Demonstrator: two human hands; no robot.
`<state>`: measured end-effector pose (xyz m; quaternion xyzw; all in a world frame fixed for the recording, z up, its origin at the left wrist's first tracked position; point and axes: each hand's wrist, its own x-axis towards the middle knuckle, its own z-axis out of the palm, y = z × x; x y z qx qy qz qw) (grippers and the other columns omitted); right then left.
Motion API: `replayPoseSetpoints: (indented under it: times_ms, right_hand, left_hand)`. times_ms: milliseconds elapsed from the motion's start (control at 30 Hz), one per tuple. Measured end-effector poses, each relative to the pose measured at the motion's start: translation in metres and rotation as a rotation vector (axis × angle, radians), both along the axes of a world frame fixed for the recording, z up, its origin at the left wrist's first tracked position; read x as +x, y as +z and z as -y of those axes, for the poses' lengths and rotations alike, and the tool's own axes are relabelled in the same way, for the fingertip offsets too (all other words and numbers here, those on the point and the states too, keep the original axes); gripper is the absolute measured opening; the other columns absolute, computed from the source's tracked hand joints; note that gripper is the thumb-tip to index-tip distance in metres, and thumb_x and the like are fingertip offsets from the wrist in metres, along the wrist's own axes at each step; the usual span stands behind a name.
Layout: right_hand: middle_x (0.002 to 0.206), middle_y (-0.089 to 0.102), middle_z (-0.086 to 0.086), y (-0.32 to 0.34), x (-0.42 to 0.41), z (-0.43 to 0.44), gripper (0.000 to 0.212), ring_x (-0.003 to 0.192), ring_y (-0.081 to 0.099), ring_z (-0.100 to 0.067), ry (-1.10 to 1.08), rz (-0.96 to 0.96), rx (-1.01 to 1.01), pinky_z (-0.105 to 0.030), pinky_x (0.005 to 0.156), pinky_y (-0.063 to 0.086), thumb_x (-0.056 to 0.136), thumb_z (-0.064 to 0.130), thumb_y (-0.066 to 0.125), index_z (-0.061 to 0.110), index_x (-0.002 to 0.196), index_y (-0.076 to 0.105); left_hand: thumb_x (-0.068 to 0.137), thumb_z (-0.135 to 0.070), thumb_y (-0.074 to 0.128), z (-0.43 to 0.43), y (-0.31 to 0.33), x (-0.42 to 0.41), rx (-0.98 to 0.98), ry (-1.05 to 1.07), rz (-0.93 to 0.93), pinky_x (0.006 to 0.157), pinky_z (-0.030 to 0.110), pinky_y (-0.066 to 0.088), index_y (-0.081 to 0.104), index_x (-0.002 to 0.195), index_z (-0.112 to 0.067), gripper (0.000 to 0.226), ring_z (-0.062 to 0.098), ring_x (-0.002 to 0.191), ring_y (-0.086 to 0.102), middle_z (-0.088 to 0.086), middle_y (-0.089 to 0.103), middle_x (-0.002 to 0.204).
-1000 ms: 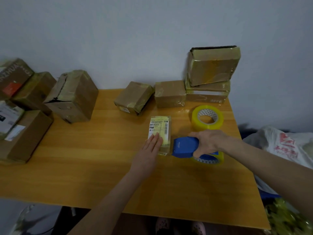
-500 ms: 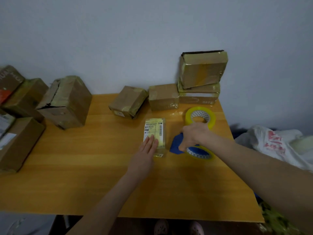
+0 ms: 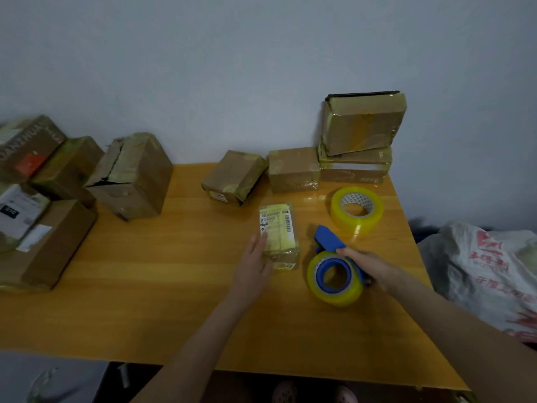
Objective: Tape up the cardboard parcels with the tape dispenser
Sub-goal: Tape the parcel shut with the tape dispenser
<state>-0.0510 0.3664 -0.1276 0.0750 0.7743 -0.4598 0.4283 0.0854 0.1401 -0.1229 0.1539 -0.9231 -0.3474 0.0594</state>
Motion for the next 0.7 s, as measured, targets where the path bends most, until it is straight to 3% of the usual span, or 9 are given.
replayPoseSetpoints:
  times_ms: [67, 100, 133, 200, 300, 433, 500, 567, 700]
  right_hand:
    - [0.110, 0.067, -0.001, 0.002, -0.004, 0.001, 0.054, 0.100, 0.063, -0.019, 0.161, -0.293, 0.137, -0.034, 0.084, 0.052, 0.085, 0.052, 0.065, 0.016, 0.125, 0.058]
    - [0.125, 0.061, -0.004, 0.005, -0.004, 0.004, 0.061, 0.114, 0.058, -0.023, 0.206, -0.477, 0.206, -0.037, 0.093, 0.048, 0.086, 0.051, 0.064, 0.014, 0.134, 0.054]
    - [0.131, 0.058, -0.005, 0.010, -0.002, 0.012, 0.061, 0.119, 0.055, -0.024, 0.213, -0.631, 0.225, -0.036, 0.095, 0.047, 0.088, 0.049, 0.064, 0.013, 0.136, 0.053]
    - [0.122, 0.063, -0.004, 0.021, 0.010, 0.036, 0.051, 0.109, 0.058, -0.018, 0.214, -0.764, 0.138, -0.027, 0.084, 0.045, 0.091, 0.042, 0.062, 0.013, 0.133, 0.056]
    - [0.114, 0.065, -0.004, 0.017, 0.028, 0.075, 0.048, 0.091, 0.058, -0.012, 0.348, -0.730, 0.099, -0.018, 0.071, 0.042, 0.097, 0.038, 0.053, 0.013, 0.138, 0.051]
    - [0.080, 0.059, 0.009, 0.009, 0.037, 0.089, 0.045, 0.062, 0.050, 0.003, 0.317, -0.691, 0.015, -0.008, 0.047, 0.038, 0.100, 0.033, 0.049, 0.014, 0.140, 0.048]
    - [0.068, 0.055, 0.014, 0.007, 0.037, 0.088, 0.041, 0.058, 0.051, 0.003, 0.326, -0.699, -0.007, -0.007, 0.046, 0.038, 0.098, 0.030, 0.054, 0.015, 0.137, 0.053]
    - [0.069, 0.057, 0.011, 0.005, 0.036, 0.089, 0.042, 0.057, 0.050, 0.005, 0.341, -0.717, 0.004, -0.006, 0.047, 0.037, 0.094, 0.025, 0.060, 0.016, 0.135, 0.054]
    - [0.086, 0.071, -0.004, 0.002, 0.035, 0.094, 0.049, 0.063, 0.059, -0.005, 0.351, -0.788, 0.097, -0.012, 0.056, 0.045, 0.089, 0.021, 0.068, 0.018, 0.135, 0.055]
  left_hand:
    - [0.097, -0.012, 0.052, 0.005, -0.002, 0.003, 0.071, 0.211, -0.069, 0.102, 0.023, 0.037, 0.039, 0.144, -0.014, 0.050, 0.018, 0.129, 0.043, 0.002, 0.036, 0.147]
    - [0.096, -0.013, 0.054, 0.007, -0.004, 0.004, 0.097, 0.298, -0.084, 0.093, 0.024, 0.044, 0.047, 0.139, -0.013, 0.044, 0.020, 0.115, 0.054, 0.004, 0.046, 0.134]
    - [0.095, -0.015, 0.056, 0.008, -0.004, 0.003, 0.103, 0.353, -0.083, 0.083, 0.021, 0.046, 0.053, 0.134, -0.013, 0.039, 0.018, 0.101, 0.058, 0.003, 0.051, 0.120]
    - [0.094, -0.020, 0.058, 0.007, -0.006, -0.001, 0.090, 0.362, -0.047, 0.074, 0.019, 0.043, 0.059, 0.128, -0.015, 0.034, 0.012, 0.087, 0.056, 0.000, 0.056, 0.103]
    - [0.095, -0.025, 0.057, 0.003, -0.005, -0.010, 0.175, 0.317, -0.010, 0.070, 0.030, 0.052, 0.066, 0.120, -0.016, 0.029, 0.016, 0.080, 0.061, -0.001, 0.067, 0.093]
    - [0.092, -0.021, 0.060, 0.005, -0.004, -0.015, 0.295, 0.321, 0.031, 0.070, 0.042, 0.057, 0.070, 0.110, -0.014, 0.022, 0.024, 0.070, 0.066, 0.002, 0.070, 0.075]
    - [0.090, -0.019, 0.064, 0.007, -0.006, -0.012, 0.312, 0.302, 0.041, 0.071, 0.041, 0.058, 0.069, 0.112, -0.015, 0.023, 0.023, 0.069, 0.067, 0.003, 0.070, 0.072]
    - [0.088, -0.018, 0.067, 0.009, -0.008, -0.010, 0.286, 0.282, 0.042, 0.071, 0.038, 0.058, 0.069, 0.113, -0.015, 0.026, 0.022, 0.070, 0.068, 0.002, 0.070, 0.072]
    - [0.082, -0.021, 0.073, 0.012, -0.010, -0.010, 0.162, 0.252, 0.029, 0.052, 0.013, 0.046, 0.071, 0.109, -0.017, 0.028, 0.006, 0.057, 0.057, -0.009, 0.062, 0.063]
